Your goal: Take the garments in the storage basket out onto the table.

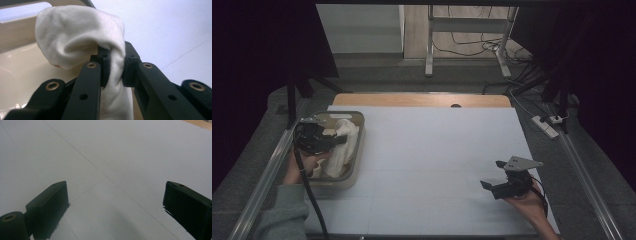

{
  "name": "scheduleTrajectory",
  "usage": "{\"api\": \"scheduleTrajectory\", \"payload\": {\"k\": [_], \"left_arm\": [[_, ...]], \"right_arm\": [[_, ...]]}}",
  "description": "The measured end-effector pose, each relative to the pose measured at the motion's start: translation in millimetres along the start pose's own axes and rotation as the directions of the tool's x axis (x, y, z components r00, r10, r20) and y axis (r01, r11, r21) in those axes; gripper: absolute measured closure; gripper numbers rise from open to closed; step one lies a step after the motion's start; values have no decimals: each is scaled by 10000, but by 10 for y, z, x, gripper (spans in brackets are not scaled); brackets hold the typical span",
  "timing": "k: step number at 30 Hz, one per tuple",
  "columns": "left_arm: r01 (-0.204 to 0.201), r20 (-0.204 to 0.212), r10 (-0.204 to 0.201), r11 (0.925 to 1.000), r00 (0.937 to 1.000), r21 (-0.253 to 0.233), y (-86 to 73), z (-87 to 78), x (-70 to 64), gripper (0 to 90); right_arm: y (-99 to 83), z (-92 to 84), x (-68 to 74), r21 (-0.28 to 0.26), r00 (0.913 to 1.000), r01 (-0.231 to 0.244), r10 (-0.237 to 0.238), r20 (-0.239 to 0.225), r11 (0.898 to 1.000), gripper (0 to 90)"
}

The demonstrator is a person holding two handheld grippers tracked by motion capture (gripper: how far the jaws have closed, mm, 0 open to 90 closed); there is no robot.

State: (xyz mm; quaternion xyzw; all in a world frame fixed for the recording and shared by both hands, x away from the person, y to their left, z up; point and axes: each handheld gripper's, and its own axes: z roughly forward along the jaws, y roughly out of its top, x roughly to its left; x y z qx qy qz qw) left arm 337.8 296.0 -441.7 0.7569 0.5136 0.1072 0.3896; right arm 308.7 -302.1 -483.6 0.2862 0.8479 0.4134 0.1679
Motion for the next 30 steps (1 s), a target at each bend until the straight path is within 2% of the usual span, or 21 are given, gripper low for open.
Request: {"api": "scheduleTrajectory", "payload": {"k": [7,8,13,16,20,21,23,26,30], "left_arm": [[-11,-37,10,9989,10000,-471,-25,-75,-24,792],[-44,-59,41,9977,10000,-680,-22,-103,-44,792],[-75,32,79,9941,10000,-1080,-5,-171,-81,792],[-93,103,108,9904,9999,-1377,5,-236,-103,792],[-2,241,49,9815,9997,-1913,3,-330,-111,792],[-2,241,49,9815,9997,-1913,3,-330,-111,792],[115,332,-44,9760,9994,-2175,-2,-367,-102,792],[143,361,-62,9734,9993,-2285,-3,-385,-98,792],[187,344,-102,9663,9994,-2566,-3,-412,-102,791]], "right_arm": [[-10,10,8,56,10000,74,-74,-47,10000,59],[-14,16,10,95,9999,90,-90,-85,9999,59],[-18,23,9,60,9999,99,-98,-115,9999,59],[-26,18,14,47,9999,124,-123,-117,9999,59],[-33,8,17,17,9999,97,-97,-95,10000,59],[-33,7,16,11,9999,93,-93,-104,10000,59],[-34,8,17,-10,9999,74,-75,-89,10000,59],[-35,10,17,1,10000,79,-79,-47,10000,59],[-44,21,13,77,10000,56,-56,-59,10000,59]]}}
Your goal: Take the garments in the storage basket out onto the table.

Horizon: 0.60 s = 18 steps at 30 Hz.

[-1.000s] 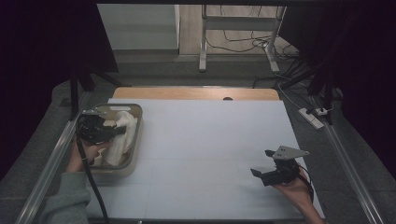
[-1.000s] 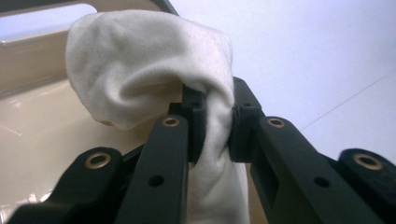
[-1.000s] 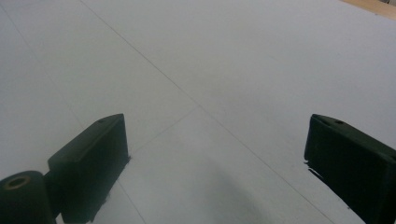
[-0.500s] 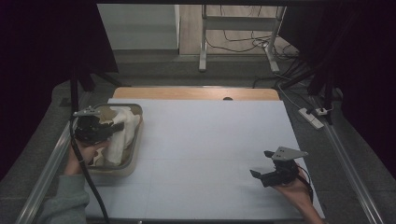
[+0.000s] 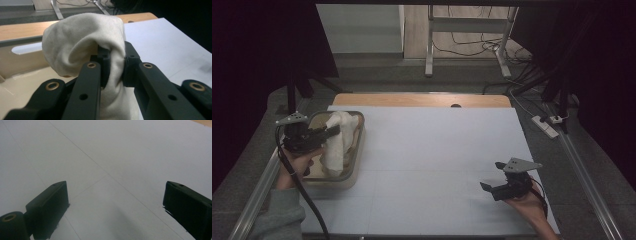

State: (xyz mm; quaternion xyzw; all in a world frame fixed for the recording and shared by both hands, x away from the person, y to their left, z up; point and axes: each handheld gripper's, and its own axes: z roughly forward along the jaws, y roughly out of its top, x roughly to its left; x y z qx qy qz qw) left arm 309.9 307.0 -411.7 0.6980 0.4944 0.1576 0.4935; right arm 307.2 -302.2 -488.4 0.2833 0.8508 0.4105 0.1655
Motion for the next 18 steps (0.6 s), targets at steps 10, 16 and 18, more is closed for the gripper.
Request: {"api": "scheduleTrajectory", "payload": {"k": [10,16,18], "left_arm": [[40,60,-38,9994,10000,-345,16,-44,-29,791],[-122,77,125,9992,9999,-383,36,-34,-82,791],[-130,107,136,9986,9998,-504,49,-49,-105,791]], "right_arm": [[-5,-10,5,-18,10000,38,-38,60,10000,59],[-8,-3,7,28,9999,75,-75,68,10000,59],[-11,-3,2,-9,10000,52,-52,83,10000,60]]}}
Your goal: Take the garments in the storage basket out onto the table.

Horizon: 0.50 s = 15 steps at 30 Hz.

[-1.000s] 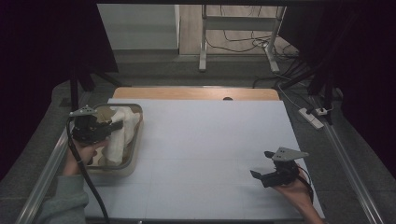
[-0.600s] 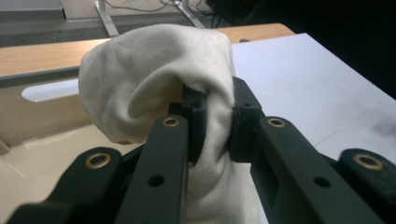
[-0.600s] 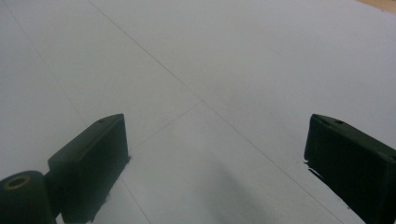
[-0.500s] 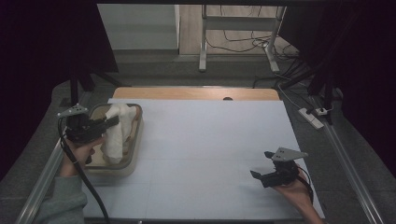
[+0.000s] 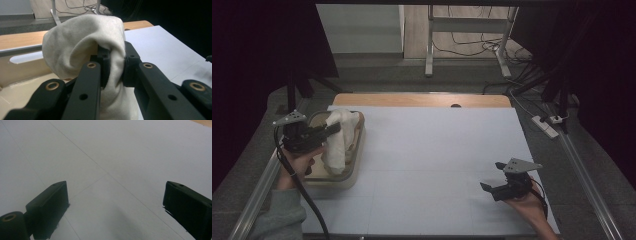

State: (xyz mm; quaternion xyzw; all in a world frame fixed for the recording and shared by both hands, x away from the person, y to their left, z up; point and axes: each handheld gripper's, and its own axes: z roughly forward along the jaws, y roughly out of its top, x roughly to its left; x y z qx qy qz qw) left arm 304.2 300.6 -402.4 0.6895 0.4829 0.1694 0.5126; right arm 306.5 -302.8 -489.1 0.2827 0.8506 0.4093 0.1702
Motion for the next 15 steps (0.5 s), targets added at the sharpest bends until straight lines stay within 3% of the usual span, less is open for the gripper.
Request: {"api": "scheduleTrajectory", "payload": {"k": [9,15], "left_arm": [[21,214,-6,9977,9998,-679,52,-93,-57,791],[32,359,14,9916,9994,-1293,113,-141,-132,791]], "right_arm": [[1,5,3,50,10000,19,-19,11,10000,59],[0,14,8,64,10000,19,-19,11,10000,60]]}}
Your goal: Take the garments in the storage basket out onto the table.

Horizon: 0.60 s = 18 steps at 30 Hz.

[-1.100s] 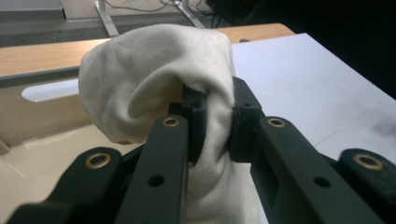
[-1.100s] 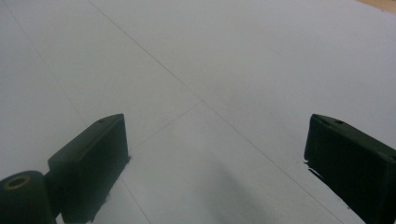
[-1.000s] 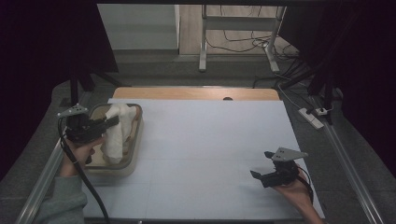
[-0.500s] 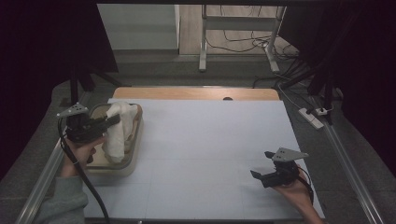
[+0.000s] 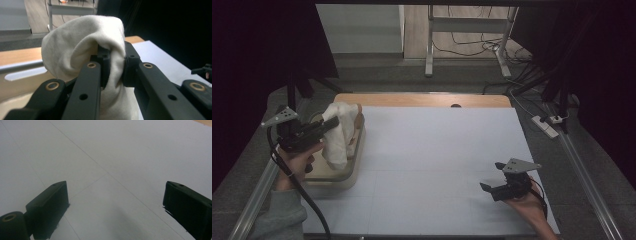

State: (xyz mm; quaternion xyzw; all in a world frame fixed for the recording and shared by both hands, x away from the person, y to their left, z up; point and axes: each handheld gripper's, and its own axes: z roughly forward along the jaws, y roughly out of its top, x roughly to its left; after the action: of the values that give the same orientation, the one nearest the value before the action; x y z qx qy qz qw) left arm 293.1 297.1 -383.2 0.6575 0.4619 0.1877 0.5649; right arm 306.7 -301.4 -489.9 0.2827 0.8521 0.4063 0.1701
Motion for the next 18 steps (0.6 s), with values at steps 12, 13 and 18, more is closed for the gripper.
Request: {"api": "scheduleTrajectory", "payload": {"k": [12,13,18], "left_arm": [[-101,190,112,9986,9998,-529,69,-10,-122,791],[-92,184,105,9978,9998,-658,80,-22,-135,791],[-70,212,91,9956,9997,-937,100,-47,-163,791]], "right_arm": [[-1,3,-2,-6,10000,-6,6,24,10000,60],[-1,5,-3,-7,10000,-17,17,21,10000,60],[-1,10,-1,23,10000,-31,31,33,10000,59]]}}
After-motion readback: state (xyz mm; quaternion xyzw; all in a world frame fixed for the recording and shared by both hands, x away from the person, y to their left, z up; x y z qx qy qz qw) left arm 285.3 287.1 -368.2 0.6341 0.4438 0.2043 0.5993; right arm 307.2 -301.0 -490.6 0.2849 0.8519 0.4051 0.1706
